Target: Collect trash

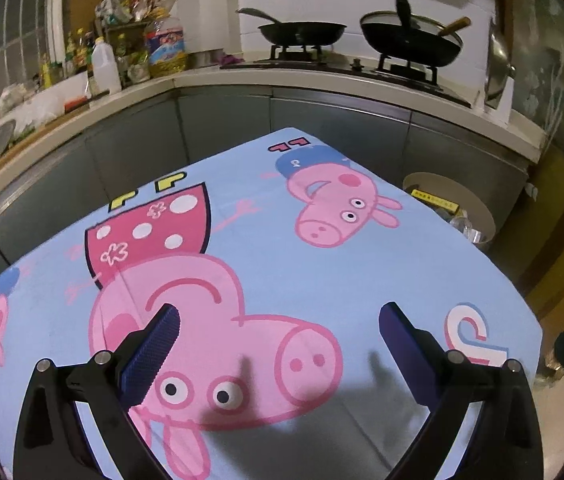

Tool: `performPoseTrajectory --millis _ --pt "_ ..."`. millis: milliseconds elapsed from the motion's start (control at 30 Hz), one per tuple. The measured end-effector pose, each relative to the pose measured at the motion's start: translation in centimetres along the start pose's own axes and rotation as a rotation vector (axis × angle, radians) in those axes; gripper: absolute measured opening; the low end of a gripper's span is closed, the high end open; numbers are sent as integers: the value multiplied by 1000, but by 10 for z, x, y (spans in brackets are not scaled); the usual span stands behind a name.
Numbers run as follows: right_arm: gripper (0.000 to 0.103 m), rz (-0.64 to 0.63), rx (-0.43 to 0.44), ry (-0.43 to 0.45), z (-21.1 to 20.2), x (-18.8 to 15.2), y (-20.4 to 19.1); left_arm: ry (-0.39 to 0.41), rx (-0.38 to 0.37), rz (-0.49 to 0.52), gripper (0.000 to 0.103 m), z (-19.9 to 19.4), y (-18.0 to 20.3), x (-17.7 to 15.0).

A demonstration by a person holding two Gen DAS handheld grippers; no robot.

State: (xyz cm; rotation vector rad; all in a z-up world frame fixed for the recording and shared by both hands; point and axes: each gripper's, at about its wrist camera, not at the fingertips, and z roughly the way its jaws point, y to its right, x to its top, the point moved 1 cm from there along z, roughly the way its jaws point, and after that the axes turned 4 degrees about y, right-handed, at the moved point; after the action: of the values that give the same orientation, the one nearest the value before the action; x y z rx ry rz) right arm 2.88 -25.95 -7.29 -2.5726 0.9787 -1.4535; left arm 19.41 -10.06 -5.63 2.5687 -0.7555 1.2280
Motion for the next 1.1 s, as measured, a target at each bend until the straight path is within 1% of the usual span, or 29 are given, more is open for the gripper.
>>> performPoseTrajectory --millis 100,233,333,467,600,733,900,1100 --pt "97 -11 23 6 -3 4 0 19 23 8 99 -7 5 -1" --pt "97 -48 62 12 -7 2 -2 21 40 -21 99 -18 7 -2" --pt "97 -50 83 12 -12 0 0 29 59 -30 99 -27 13 -3" --pt "97 -44 109 18 -22 -7 6 35 86 -4 99 -39 26 -4" --pt "97 -39 129 26 -33 -17 12 33 134 53 99 -50 40 -6" --pt "97 -29 160 13 -39 -28 15 38 146 58 99 -62 44 -9" --pt "97 -20 193 -4 -43 -38 16 23 127 49 99 -69 45 -12" --pt "97 -20 225 -17 -39 -40 13 29 169 62 99 -74 45 -13"
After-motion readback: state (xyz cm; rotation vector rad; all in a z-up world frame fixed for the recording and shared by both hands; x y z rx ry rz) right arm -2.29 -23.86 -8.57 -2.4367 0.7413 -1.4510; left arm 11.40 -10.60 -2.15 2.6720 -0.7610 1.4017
